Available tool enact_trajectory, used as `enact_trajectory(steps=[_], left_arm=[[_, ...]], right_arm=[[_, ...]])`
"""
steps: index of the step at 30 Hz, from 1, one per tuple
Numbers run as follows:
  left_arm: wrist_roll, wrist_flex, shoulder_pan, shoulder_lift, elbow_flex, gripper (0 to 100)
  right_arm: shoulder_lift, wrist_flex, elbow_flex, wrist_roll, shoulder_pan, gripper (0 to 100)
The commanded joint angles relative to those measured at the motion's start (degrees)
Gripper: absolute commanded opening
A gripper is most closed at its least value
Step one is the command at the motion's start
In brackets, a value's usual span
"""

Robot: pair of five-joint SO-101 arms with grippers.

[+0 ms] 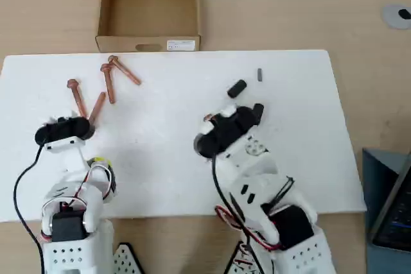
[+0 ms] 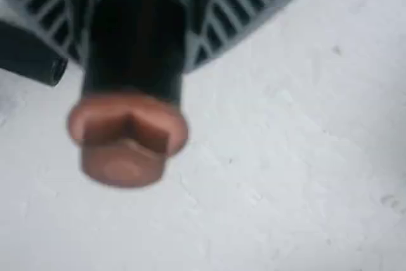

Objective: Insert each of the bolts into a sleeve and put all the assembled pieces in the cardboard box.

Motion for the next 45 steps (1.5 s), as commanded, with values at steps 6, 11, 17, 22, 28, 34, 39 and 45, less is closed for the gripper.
enact_trajectory(steps=[6,11,17,22,28,34,39,45], left_arm=[[-0.4,-2.7,-0.5,-0.3,1.5,0],[-0.1,-2.8,-0.4,-0.3,1.6,0],[0.0,-2.8,-0.4,-0.3,1.6,0],[0.0,-2.8,-0.4,-0.3,1.6,0],[0.0,-2.8,-0.4,-0.3,1.6,0],[0.0,-2.8,-0.4,-0.3,1.6,0],[0.0,-2.8,-0.4,-0.3,1.6,0],[0.0,-2.8,-0.4,-0.3,1.6,0]], right_arm=[[26.7,-9.6,-20.3,-0.1,0.8,0.9],[46.7,-13.9,-35.4,-0.2,1.0,0.9],[68.0,-20.7,-51.3,0.2,3.5,0.9],[84.4,-25.5,-66.0,0.3,6.3,0.9],[102.5,-25.8,-85.0,0.3,6.5,0.9],[119.1,-25.7,-102.1,4.5,6.6,0.9],[130.2,-25.5,-113.9,10.5,6.6,1.0],[138.2,-25.4,-120.5,16.5,6.6,1.2]])
